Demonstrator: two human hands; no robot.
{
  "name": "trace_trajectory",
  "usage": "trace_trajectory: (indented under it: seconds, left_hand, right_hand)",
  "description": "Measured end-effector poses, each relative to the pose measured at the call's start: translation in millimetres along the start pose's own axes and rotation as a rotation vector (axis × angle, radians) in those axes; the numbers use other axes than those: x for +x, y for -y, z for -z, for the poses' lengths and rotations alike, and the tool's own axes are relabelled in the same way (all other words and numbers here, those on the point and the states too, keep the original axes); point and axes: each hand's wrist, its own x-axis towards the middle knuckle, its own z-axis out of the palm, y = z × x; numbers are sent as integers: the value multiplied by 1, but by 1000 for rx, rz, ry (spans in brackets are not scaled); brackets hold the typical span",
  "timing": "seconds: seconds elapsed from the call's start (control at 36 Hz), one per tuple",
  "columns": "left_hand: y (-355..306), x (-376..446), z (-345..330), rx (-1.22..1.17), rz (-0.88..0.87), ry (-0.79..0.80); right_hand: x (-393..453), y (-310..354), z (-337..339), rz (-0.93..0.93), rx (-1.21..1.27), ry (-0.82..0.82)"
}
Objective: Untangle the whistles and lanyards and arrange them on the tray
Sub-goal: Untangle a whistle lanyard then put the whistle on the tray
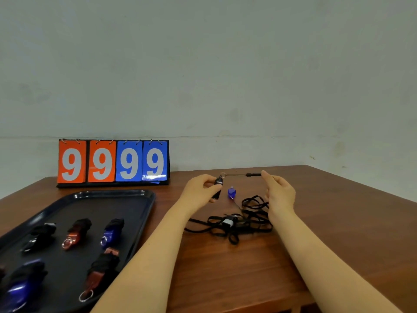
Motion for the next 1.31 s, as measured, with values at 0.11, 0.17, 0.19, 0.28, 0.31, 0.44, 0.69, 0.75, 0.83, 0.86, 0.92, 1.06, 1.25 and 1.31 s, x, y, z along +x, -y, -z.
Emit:
trace_trajectory:
  seconds: [0.11, 0.17, 0.19, 0.28, 0.31, 0.44, 0.69, 0.75, 0.83, 0.86, 0.92, 1.06, 1.25, 1.31]
  left_hand:
    - [-12, -4, 0, -523, 100, 73]
    - [-17, -5, 0, -764, 135, 109]
    - [-19, -5, 1, -859, 147, 128]
    - [-23, -5, 3, -1071, 167, 151]
    - [-24, -6, 4, -1130, 169, 136]
    - [-25, -3, 7, -1289, 180, -7]
    - [-4, 3, 8, -885, 304, -266]
    - [-2, 3, 9, -884, 339, -295]
    - [6, 6, 8, -788, 350, -327]
    - [7, 6, 8, -748, 346, -338]
    - [12, 7, 7, -669, 323, -353]
    - [16, 8, 1, -531, 292, -252]
    - [2, 0, -3, -622, 187, 42]
    - [-5, -4, -4, -664, 162, 117]
  right_hand:
    - [4, -5, 1, 32, -33, -13]
    - [4, -6, 0, 72, -77, 11]
    - [4, -7, -1, 96, -110, 22]
    - [1, -8, -3, 174, -220, 55]
    - [0, -8, -3, 200, -256, 75]
    - [-8, -13, -7, 324, -512, 263]
    - [-27, -22, -17, 462, -727, 688]
    - [-29, -21, -17, 483, -737, 734]
    - [-31, -20, -18, 511, -691, 746]
    - [-31, -20, -18, 513, -654, 737]
    - [-32, -17, -18, 502, -564, 707]
    - [-29, -13, -18, 442, -362, 521]
    - [-12, -10, -14, 305, -274, 180]
    - [-10, -10, -13, 269, -241, 144]
